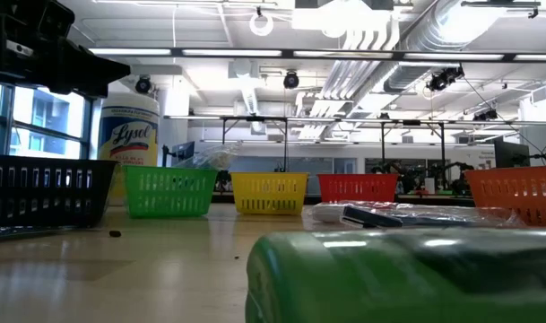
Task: Pick & Place Travel size toiletries
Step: Put the green shampoo into the yellow bin
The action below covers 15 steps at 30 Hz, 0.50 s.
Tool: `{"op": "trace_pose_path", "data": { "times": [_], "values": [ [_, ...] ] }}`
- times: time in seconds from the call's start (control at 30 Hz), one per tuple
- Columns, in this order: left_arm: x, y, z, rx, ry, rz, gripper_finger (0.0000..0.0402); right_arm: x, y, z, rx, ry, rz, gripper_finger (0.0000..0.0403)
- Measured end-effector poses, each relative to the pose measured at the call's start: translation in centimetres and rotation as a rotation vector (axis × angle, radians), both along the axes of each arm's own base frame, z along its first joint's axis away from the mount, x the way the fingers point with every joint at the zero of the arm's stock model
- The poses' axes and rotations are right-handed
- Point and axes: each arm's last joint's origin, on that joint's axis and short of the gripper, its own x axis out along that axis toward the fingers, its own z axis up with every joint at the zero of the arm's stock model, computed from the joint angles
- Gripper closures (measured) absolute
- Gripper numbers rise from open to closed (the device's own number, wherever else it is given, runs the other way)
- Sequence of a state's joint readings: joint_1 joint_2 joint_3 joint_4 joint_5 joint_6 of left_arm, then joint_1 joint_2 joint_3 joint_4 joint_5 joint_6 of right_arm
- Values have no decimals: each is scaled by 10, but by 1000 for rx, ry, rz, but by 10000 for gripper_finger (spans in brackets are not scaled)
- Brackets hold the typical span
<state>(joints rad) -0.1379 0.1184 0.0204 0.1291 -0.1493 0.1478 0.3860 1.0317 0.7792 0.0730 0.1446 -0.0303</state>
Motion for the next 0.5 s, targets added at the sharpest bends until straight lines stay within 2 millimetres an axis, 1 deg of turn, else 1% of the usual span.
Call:
{"op": "trace_pose_path", "data": {
  "times": [0.1,0.2,0.37,0.5],
  "values": [
    [0,0,0,0,3,1,402,-18,-10,-5,27,-58,12,261],
    [0,0,-1,1,6,2,402,-35,-16,-22,42,-77,49,261],
    [0,0,-1,3,9,2,402,-59,-21,-61,94,-176,93,263],
    [0,0,-1,4,14,2,402,-71,-26,-87,136,-256,72,266]
  ]
}}
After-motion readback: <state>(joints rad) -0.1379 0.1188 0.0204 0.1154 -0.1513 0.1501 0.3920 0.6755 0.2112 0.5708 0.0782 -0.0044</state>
